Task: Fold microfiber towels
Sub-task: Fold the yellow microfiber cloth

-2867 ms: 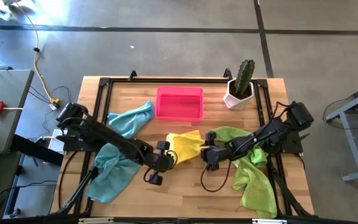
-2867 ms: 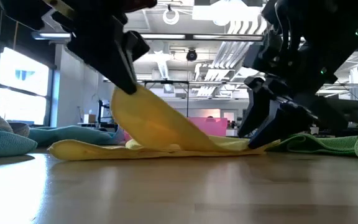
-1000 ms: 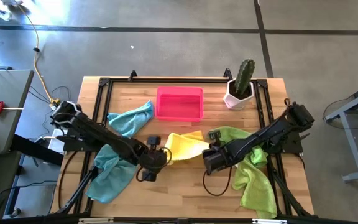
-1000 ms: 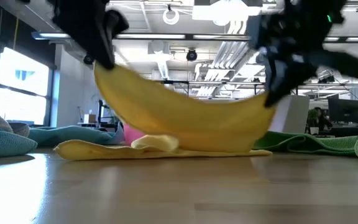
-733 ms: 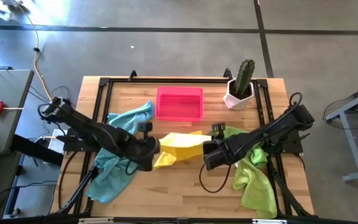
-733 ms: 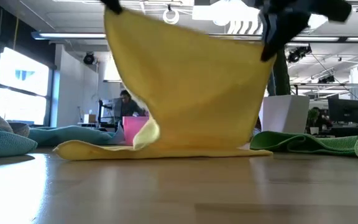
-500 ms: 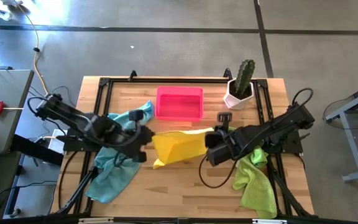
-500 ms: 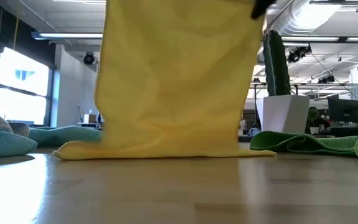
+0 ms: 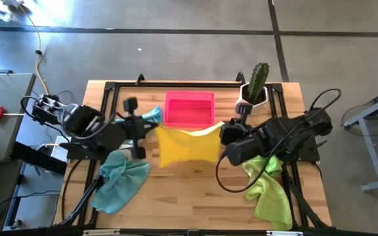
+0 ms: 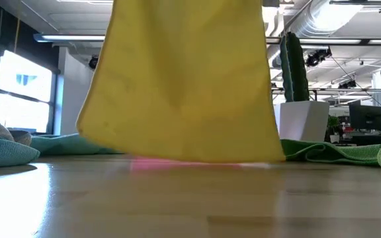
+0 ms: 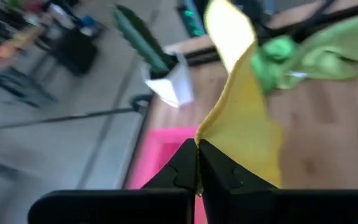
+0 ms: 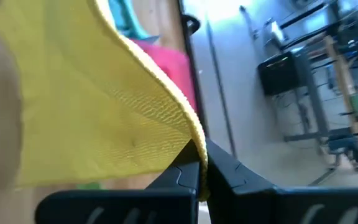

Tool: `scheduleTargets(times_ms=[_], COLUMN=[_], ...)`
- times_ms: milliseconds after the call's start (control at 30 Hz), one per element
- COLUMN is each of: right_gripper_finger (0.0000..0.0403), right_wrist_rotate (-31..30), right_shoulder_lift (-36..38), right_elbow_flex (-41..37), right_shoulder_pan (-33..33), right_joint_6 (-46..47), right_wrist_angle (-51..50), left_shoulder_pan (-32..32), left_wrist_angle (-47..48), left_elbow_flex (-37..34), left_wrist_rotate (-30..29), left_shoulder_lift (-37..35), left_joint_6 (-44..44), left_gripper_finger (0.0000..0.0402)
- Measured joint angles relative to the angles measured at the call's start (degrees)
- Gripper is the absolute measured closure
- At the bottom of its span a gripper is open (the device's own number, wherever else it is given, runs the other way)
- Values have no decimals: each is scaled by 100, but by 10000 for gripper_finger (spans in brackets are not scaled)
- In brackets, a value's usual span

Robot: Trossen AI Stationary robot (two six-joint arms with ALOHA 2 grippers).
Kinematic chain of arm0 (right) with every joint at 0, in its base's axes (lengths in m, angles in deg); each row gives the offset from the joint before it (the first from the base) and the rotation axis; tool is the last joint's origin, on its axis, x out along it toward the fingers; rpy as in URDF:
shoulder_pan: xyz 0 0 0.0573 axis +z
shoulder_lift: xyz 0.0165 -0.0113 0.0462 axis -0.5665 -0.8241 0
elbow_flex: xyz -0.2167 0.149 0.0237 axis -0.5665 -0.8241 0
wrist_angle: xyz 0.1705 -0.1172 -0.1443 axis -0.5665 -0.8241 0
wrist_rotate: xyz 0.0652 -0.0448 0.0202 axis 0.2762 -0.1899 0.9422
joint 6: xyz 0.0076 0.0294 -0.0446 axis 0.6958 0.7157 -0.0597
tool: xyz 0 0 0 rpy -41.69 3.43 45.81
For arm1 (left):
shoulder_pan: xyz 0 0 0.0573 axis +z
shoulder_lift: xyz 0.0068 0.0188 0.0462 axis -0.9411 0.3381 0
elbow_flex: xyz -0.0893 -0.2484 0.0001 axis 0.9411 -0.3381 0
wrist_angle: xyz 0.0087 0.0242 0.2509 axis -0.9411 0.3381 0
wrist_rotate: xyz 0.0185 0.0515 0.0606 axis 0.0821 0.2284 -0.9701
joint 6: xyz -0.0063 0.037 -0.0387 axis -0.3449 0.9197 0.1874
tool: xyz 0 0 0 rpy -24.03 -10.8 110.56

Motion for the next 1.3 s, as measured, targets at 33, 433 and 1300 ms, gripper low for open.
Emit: scheduleTargets(times_ms=[33,433,1300], right_gripper_finger=[402,402,402], right_wrist_rotate=[-55,-1209,3532], right_shoulder_lift=[0,-2,-547], right_elbow_flex=[40,81,-1491], right_shoulder_pan=[-2,-768,672], right_joint_6=[-98,-1001,1869], right_wrist_angle=[1,-83,811], left_shoulder_pan=[4,431,-1164], left_wrist_angle=[6,15,-1291], left_elbow_flex=[49,114,-2329], left_wrist_rotate=[-150,-1148,2364], left_shoulder_lift=[0,2,1091], left_joint_6=[138,1550,-3009], left_gripper_finger=[401,401,401])
